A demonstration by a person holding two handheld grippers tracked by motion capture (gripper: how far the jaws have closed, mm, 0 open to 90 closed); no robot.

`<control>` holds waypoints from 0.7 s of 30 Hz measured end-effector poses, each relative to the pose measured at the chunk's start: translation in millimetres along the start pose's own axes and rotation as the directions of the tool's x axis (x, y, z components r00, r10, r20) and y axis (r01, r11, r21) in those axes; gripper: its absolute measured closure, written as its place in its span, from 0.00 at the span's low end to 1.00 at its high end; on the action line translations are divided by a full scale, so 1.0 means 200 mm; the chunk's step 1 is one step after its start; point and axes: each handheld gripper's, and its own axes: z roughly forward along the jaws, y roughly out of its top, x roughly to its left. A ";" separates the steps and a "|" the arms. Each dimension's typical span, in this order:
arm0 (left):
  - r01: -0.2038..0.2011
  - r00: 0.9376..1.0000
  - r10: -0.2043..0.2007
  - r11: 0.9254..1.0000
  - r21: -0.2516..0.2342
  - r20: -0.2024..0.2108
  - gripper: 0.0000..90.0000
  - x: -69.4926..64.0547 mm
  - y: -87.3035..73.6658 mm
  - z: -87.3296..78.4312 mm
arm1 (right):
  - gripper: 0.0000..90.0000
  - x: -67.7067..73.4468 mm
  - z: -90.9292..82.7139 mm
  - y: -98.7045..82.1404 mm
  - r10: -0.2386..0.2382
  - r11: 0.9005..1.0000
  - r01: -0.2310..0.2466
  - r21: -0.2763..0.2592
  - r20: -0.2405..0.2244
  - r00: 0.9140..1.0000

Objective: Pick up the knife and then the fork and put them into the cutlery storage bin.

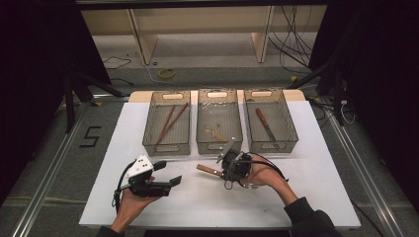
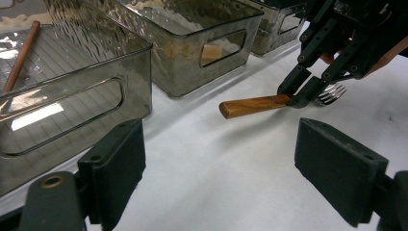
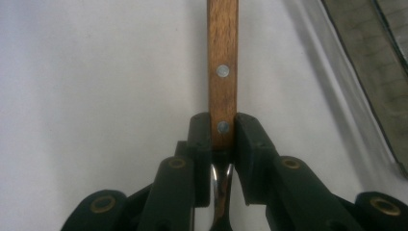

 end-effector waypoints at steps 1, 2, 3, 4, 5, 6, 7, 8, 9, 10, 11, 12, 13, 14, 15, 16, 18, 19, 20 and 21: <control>0.002 1.000 -0.002 1.000 0.000 0.000 0.19 0.00 0.00 0.00 | 0.87 -0.01 0.00 0.00 -0.003 1.000 0.003 -0.007 0.003 1.000; 0.000 1.000 0.000 1.000 -0.001 -0.001 0.19 0.00 0.00 0.00 | 0.87 -0.01 -0.01 -0.01 0.010 1.000 -0.010 -0.008 0.002 1.000; -0.001 1.000 0.001 1.000 0.000 -0.001 0.19 0.00 0.00 0.00 | 0.87 -0.02 -0.01 -0.01 0.009 1.000 -0.009 -0.016 0.001 1.000; -0.001 1.000 0.001 1.000 0.000 -0.001 0.19 0.00 0.00 0.00 | 0.87 -0.02 -0.01 -0.01 0.017 1.000 -0.017 -0.022 -0.001 1.000; -0.001 1.000 0.001 1.000 0.000 -0.001 0.19 0.00 0.00 0.00 | 0.87 -0.02 -0.02 -0.01 0.019 0.999 -0.019 -0.025 0.002 1.000; -0.001 1.000 0.001 1.000 0.000 -0.001 0.20 0.00 0.00 0.00 | 0.87 -0.03 -0.02 -0.01 0.025 0.999 -0.025 -0.027 0.002 1.000; 0.002 1.000 -0.002 1.000 -0.001 -0.001 0.19 0.00 0.00 0.00 | 0.87 -0.03 -0.03 -0.01 0.027 0.999 -0.027 -0.033 0.004 1.000; -0.001 1.000 0.001 1.000 0.000 -0.001 0.19 0.00 0.00 0.00 | 0.87 -0.03 -0.03 -0.02 0.036 0.999 -0.036 -0.035 0.007 0.999; -0.001 1.000 0.001 1.000 0.000 -0.001 0.19 0.00 0.00 0.00 | 0.87 -0.03 -0.03 -0.02 0.039 0.998 -0.038 -0.040 0.006 0.999; -0.001 1.000 0.001 1.000 -0.001 -0.001 0.20 0.00 0.00 0.00 | 0.87 -0.04 -0.04 -0.02 0.044 0.998 -0.044 -0.044 0.008 0.999; -0.001 1.000 0.001 1.000 0.000 -0.001 0.19 0.00 0.00 0.00 | 0.87 -0.04 -0.05 -0.02 0.048 0.998 -0.047 -0.049 0.006 0.999; 0.002 1.000 -0.002 1.000 -0.001 0.000 0.19 0.00 0.00 0.00 | 0.87 -0.05 -0.05 -0.02 0.050 0.997 -0.049 -0.051 0.006 0.999; -0.001 1.000 0.001 1.000 0.000 -0.001 0.19 0.00 0.00 0.00 | 0.87 -0.05 -0.06 -0.02 0.057 0.997 -0.057 -0.057 0.007 0.998; -0.001 1.000 0.001 1.000 -0.001 -0.001 0.20 0.00 0.00 0.00 | 0.87 -0.05 -0.06 -0.03 0.065 0.996 -0.065 -0.062 0.006 0.998; 0.001 1.000 -0.001 1.000 0.000 0.000 0.20 0.00 0.00 0.00 | 0.87 -0.06 -0.07 -0.03 0.068 0.995 -0.068 -0.067 0.005 0.998; -0.001 1.000 0.001 1.000 0.000 -0.001 0.19 0.00 0.00 0.00 | 0.87 -0.06 -0.08 -0.03 0.071 0.995 -0.070 -0.077 0.004 0.997; 0.000 1.000 0.000 1.000 0.000 -0.002 0.19 0.00 0.00 0.00 | 0.87 -0.07 -0.09 -0.03 0.077 0.993 -0.076 -0.086 0.003 0.997; 0.000 1.000 0.000 1.000 0.000 -0.002 0.20 0.00 0.00 0.00 | 0.87 -0.07 -0.10 -0.03 0.081 0.993 -0.081 -0.092 0.005 0.997; 0.000 1.000 0.000 1.000 0.000 -0.002 0.19 0.00 0.00 0.00 | 0.87 -0.07 -0.11 -0.03 0.087 0.992 -0.086 -0.097 0.005 0.996; 0.000 1.000 0.000 1.000 0.000 -0.002 0.19 0.00 0.00 0.00 | 0.87 -0.07 -0.12 -0.04 0.090 0.991 -0.088 -0.103 0.007 0.996</control>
